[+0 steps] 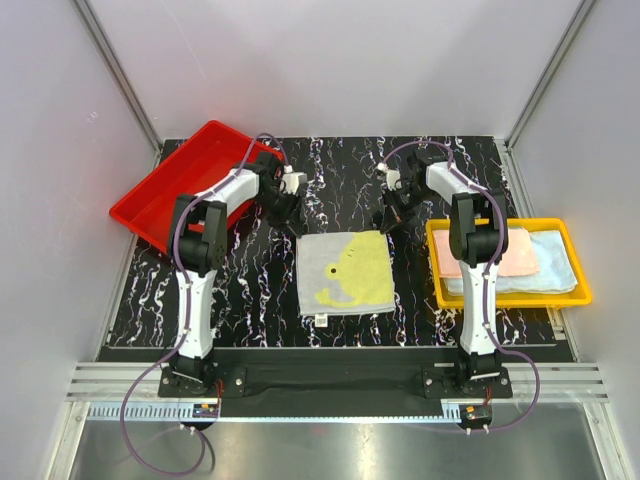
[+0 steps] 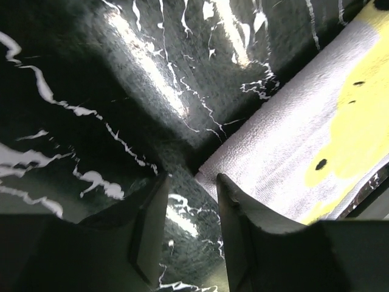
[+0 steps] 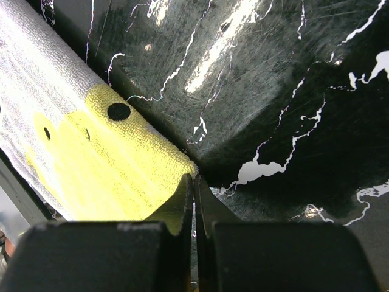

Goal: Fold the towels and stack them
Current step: Fold the towel

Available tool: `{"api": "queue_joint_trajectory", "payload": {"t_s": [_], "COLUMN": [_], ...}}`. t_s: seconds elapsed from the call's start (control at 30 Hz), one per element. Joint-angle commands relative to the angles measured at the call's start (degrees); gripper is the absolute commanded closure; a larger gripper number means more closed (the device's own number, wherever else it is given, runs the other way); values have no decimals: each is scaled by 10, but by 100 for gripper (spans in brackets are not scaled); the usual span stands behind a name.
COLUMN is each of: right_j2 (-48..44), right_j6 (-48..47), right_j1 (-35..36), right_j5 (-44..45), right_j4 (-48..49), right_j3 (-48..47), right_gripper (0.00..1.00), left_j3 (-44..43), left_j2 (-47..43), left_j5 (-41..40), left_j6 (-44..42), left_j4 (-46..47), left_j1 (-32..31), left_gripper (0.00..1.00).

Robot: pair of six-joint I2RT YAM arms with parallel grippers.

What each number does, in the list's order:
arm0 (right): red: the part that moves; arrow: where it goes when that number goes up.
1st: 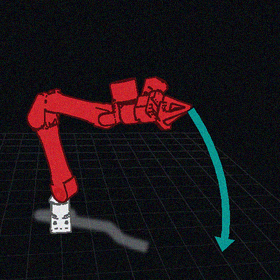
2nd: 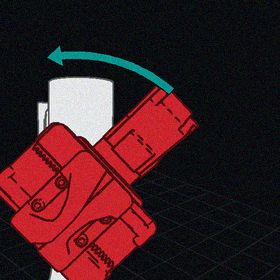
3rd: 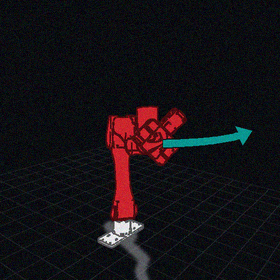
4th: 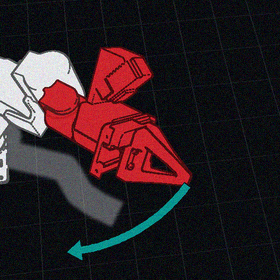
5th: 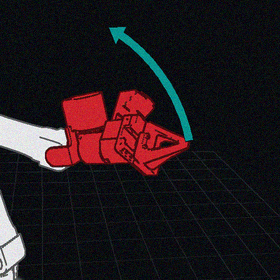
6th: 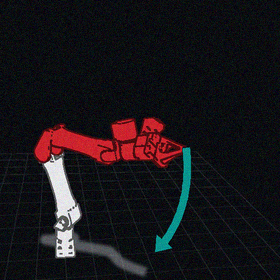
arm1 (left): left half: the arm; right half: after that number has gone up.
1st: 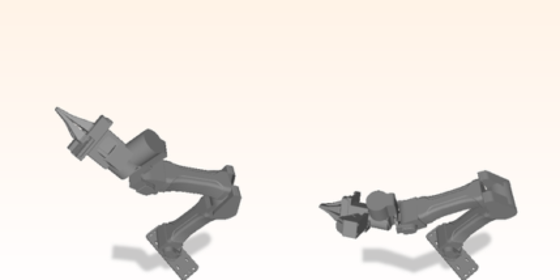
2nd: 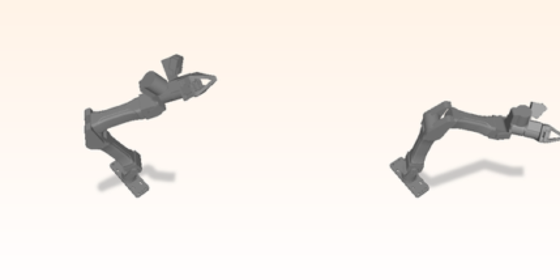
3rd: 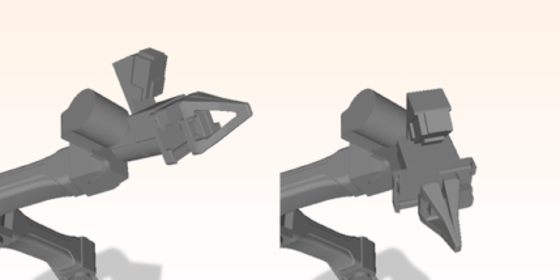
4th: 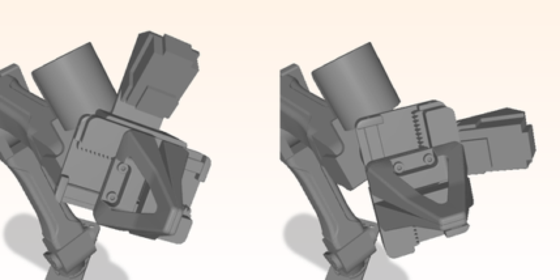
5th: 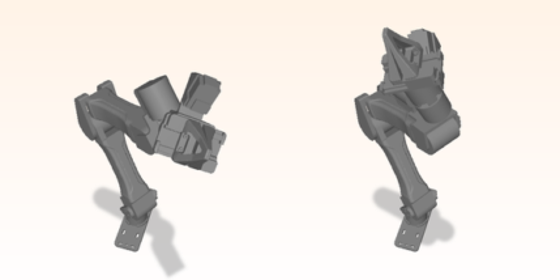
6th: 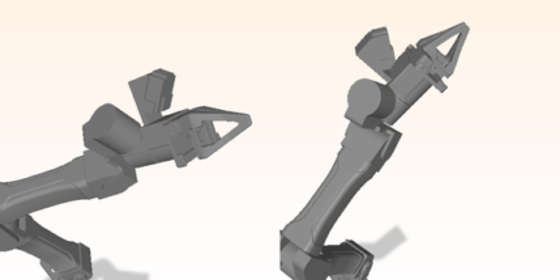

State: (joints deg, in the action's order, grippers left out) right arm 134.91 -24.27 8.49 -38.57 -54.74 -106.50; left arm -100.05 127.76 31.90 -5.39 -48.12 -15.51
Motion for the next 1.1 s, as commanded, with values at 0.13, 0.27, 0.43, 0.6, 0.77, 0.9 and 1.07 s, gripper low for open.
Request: {"api": "queue_joint_trajectory", "payload": {"t_s": [0.13, 0.27, 0.43, 0.6, 0.77, 0.9, 1.07], "right_j2": [1, 2, 0, 3, 2, -22, -30], "right_j6": [-1, 0, 0, 3, 9, 23, 29], "right_j1": [-3, -3, -3, -3, -2, -6, -9], "right_j5": [8, 10, 13, 15, 21, 60, 66], "right_j4": [10, 10, 13, 13, 10, 54, 65], "right_j3": [-20, -20, -20, -21, -23, 2, 6], "right_gripper": [100, 100, 100, 100, 100, 100, 100], "left_j3": [-10, -4, 8, 13, 10, 7, 12], "left_j2": [27, 35, 30, 21, 27, 21, 6], "left_j5": [31, 27, 11, -7, 2, -43, -68], "left_j6": [-25, -25, -35, -36, -26, -2, 13], "left_j4": [0, 2, -5, -6, 5, 27, 56], "left_j1": [-7, -11, -10, -11, -10, -10, -10], "left_gripper": [57, 58, 62, 72, 100, 100, 100]}}
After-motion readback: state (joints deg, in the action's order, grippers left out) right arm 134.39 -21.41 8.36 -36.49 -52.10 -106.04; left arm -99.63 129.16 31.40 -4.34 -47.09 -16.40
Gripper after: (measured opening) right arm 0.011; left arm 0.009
